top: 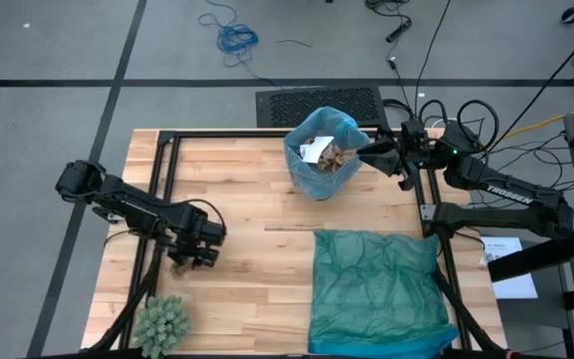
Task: Place trash/remove bag and relplace
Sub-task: Put the brown napkin into the black trash bin
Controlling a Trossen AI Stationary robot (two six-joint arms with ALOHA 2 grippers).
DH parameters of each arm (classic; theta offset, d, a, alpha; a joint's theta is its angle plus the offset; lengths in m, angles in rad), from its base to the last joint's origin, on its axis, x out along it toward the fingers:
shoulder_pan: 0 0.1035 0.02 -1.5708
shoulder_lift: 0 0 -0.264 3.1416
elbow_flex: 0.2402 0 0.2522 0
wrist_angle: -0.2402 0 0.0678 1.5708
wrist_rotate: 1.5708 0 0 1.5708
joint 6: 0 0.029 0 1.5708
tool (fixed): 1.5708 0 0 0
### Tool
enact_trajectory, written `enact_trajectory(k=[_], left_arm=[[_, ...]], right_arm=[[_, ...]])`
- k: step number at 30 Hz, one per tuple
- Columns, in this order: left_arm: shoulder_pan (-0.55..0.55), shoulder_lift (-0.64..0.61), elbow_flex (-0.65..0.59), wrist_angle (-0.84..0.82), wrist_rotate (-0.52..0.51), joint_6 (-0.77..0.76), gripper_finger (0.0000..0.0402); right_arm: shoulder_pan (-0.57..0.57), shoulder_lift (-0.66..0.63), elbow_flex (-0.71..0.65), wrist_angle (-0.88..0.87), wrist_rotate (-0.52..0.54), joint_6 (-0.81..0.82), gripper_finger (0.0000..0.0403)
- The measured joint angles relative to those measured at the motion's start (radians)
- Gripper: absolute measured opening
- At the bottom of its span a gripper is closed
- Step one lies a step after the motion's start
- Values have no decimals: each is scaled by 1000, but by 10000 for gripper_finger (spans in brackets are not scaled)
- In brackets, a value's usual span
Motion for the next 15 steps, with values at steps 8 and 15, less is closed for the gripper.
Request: enact_trajectory(k=[8, 15], left_arm=[[-25, -1, -41, 310, -51, -104, 153], [-36, 0, 65, 310, -123, -37, 15]], right_arm=[[0, 0, 0, 0, 0, 0, 84], [0, 0, 0, 0, 1, -6, 84]])
